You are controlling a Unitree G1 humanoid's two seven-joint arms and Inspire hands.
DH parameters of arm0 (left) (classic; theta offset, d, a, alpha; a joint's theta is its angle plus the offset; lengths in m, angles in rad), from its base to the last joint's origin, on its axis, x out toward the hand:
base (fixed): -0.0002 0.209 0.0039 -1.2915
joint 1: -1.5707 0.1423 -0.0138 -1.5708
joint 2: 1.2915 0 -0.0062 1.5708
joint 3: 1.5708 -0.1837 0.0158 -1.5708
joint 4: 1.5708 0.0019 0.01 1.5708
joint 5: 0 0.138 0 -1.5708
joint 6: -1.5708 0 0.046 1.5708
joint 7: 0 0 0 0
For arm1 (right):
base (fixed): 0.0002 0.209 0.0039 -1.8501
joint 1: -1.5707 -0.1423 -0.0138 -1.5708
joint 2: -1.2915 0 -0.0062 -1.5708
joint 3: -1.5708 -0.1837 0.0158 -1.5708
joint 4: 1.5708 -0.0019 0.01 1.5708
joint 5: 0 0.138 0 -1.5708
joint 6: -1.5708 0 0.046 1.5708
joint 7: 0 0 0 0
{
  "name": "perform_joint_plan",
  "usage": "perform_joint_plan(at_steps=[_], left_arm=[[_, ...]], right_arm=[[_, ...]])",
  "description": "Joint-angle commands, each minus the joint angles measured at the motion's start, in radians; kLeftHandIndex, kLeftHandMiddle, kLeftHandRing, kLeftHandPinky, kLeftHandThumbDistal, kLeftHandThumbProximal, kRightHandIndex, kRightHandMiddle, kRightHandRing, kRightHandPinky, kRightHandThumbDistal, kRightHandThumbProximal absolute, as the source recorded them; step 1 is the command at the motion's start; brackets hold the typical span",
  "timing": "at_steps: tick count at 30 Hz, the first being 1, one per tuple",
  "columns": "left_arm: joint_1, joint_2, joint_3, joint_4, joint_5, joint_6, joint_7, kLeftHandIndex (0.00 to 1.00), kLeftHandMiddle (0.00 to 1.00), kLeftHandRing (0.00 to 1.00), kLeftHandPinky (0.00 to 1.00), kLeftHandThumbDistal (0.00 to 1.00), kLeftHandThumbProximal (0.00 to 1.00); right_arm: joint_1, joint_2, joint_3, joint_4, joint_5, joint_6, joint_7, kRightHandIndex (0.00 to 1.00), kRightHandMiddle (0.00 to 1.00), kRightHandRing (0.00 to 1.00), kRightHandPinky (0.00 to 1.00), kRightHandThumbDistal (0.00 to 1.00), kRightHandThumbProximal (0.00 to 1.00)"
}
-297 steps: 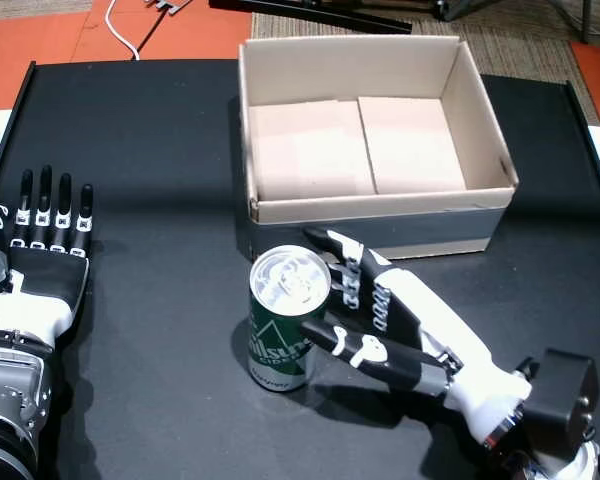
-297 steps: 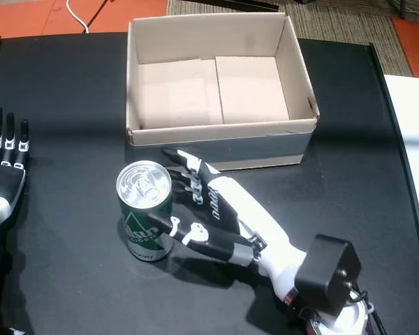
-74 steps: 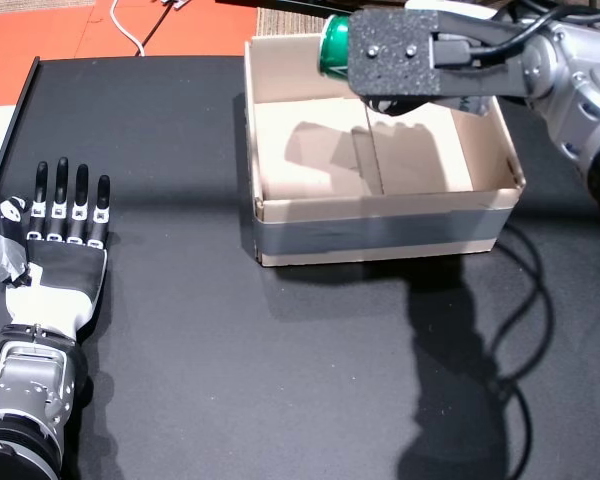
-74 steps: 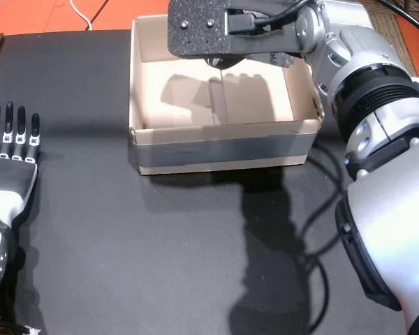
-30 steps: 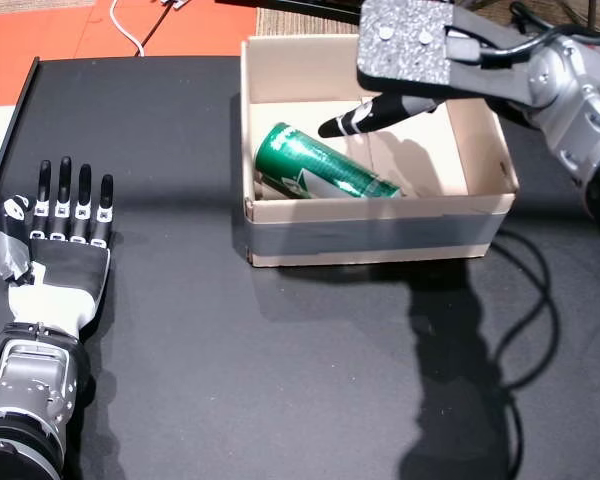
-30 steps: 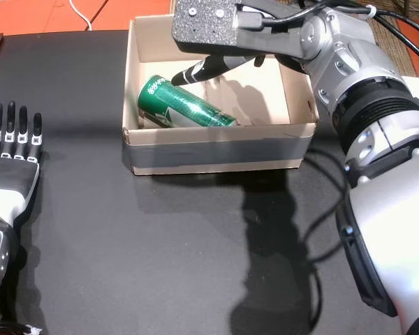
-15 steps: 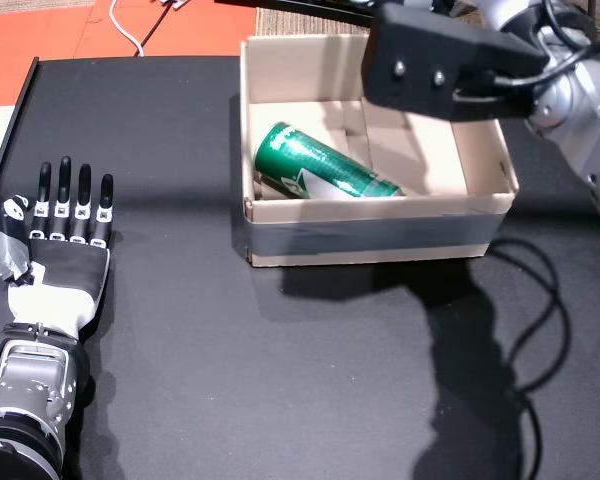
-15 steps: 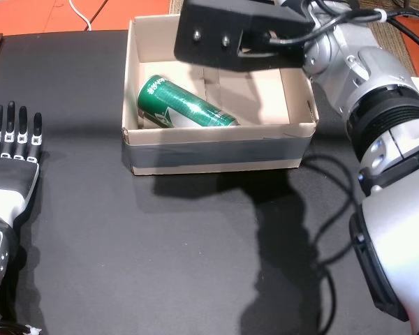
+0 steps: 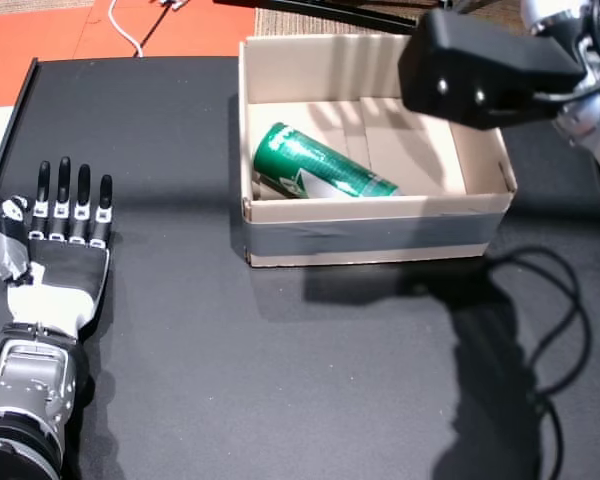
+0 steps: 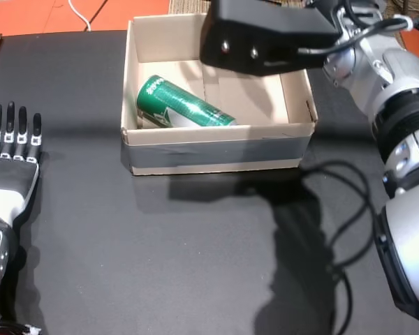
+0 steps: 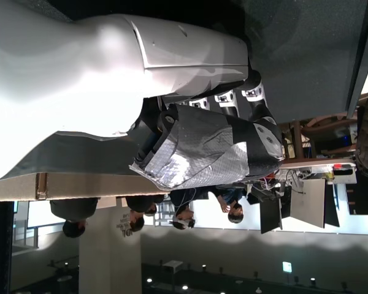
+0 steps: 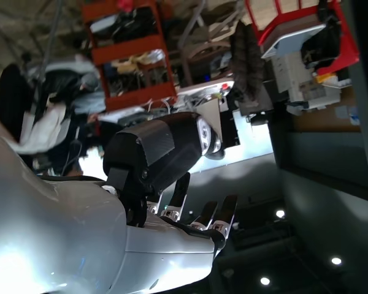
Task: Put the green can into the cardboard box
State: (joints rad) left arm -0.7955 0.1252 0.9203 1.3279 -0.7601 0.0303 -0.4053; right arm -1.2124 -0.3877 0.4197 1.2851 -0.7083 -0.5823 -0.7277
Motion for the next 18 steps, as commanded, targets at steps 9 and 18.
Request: perform_joint_plan(at_steps=[9, 18], left_arm=[[0.047, -0.003, 0.002, 0.023, 0.010, 0.010, 0.032, 0.51, 0.51, 0.63, 0.76, 0.00, 0.56], [0.050, 0.001, -0.015, 0.021, 0.023, 0.004, 0.034, 0.53, 0.51, 0.61, 0.74, 0.00, 0.59]], right_arm=[[0.437, -0.267, -0.167, -0.507, 0.172, -0.238, 0.184, 0.54, 0.68, 0.82, 0.85, 0.64, 0.15], [0.967, -0.343, -0.412, -1.140, 0.214, -0.172, 0.346, 0.61, 0.72, 0.85, 0.86, 0.69, 0.22]])
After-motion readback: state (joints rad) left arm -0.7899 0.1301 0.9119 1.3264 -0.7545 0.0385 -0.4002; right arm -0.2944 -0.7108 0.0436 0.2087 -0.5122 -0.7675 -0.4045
